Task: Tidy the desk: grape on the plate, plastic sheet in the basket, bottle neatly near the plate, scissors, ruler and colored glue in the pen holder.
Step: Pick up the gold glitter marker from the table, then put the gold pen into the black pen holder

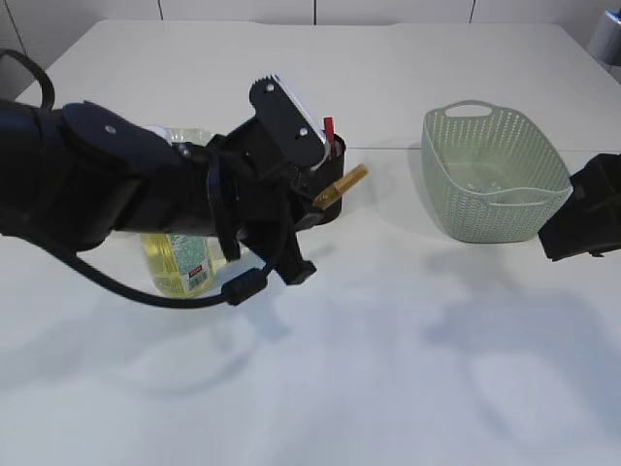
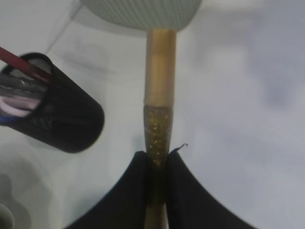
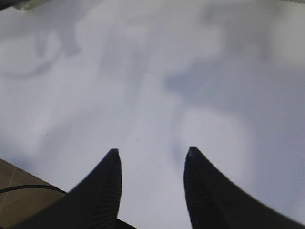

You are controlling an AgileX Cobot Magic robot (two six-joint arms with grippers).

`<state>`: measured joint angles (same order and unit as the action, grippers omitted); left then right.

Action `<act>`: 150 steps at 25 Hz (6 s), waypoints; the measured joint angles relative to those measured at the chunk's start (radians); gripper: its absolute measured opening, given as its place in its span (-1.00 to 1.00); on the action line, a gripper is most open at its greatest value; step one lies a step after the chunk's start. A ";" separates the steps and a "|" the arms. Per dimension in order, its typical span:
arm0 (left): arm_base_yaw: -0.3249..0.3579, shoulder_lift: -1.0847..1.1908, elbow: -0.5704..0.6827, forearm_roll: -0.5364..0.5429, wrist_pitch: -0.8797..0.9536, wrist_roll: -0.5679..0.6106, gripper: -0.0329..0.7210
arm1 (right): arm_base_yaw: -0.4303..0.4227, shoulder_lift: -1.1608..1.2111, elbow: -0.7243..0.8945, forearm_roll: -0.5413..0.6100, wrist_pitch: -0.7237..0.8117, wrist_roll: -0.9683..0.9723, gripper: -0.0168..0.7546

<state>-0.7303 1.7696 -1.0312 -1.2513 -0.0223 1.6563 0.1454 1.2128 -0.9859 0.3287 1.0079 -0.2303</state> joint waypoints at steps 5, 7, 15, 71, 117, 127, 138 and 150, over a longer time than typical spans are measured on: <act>0.000 0.000 -0.103 -0.022 -0.057 0.000 -0.74 | 0.000 0.000 0.000 0.000 -0.010 0.000 -0.05; 0.000 0.000 -0.132 -0.043 -0.098 0.000 -0.74 | 0.000 0.000 0.000 0.000 -0.017 -0.002 -0.04; 0.000 0.075 -0.283 -0.091 -0.175 -0.002 -0.74 | 0.000 0.000 0.000 0.001 -0.025 -0.002 -0.05; 0.046 0.485 -0.640 0.278 -0.342 -0.641 -0.73 | 0.000 0.000 0.000 0.002 -0.029 -0.004 -0.05; 0.046 0.563 -0.642 0.420 -0.439 -0.761 -0.29 | 0.000 0.000 0.000 0.002 -0.029 -0.013 -0.05; 0.038 0.466 -0.642 0.332 -0.385 -0.731 -0.27 | 0.000 0.000 0.000 0.003 -0.029 -0.014 -0.05; 0.027 0.377 -0.642 -0.159 -0.300 -0.194 -0.27 | 0.000 0.000 0.000 0.007 -0.027 -0.014 -0.05; 0.022 0.373 -0.642 -0.516 -0.399 0.164 -0.26 | 0.000 0.000 0.000 0.007 -0.025 -0.014 -0.05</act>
<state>-0.7085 2.1422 -1.6732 -1.7677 -0.4215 1.8205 0.1454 1.2128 -0.9859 0.3358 0.9824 -0.2445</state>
